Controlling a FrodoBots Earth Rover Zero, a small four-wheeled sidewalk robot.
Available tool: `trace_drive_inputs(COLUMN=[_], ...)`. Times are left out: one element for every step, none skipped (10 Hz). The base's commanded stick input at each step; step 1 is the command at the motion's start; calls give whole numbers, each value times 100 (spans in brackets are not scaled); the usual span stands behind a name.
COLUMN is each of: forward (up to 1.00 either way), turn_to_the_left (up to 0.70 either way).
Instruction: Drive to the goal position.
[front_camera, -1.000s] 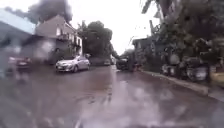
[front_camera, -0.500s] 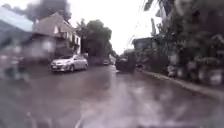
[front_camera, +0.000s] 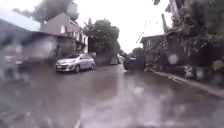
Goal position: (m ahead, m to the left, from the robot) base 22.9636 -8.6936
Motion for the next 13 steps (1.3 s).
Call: trace_drive_inputs(forward=[100, 100, 100, 100, 100, 100, 100, 100, 100, 100, 100, 100, 100], turn_to_the_left=[0, 0, 0, 0, 0, 0, 0, 0, 0, 0, 0, 0, 0])
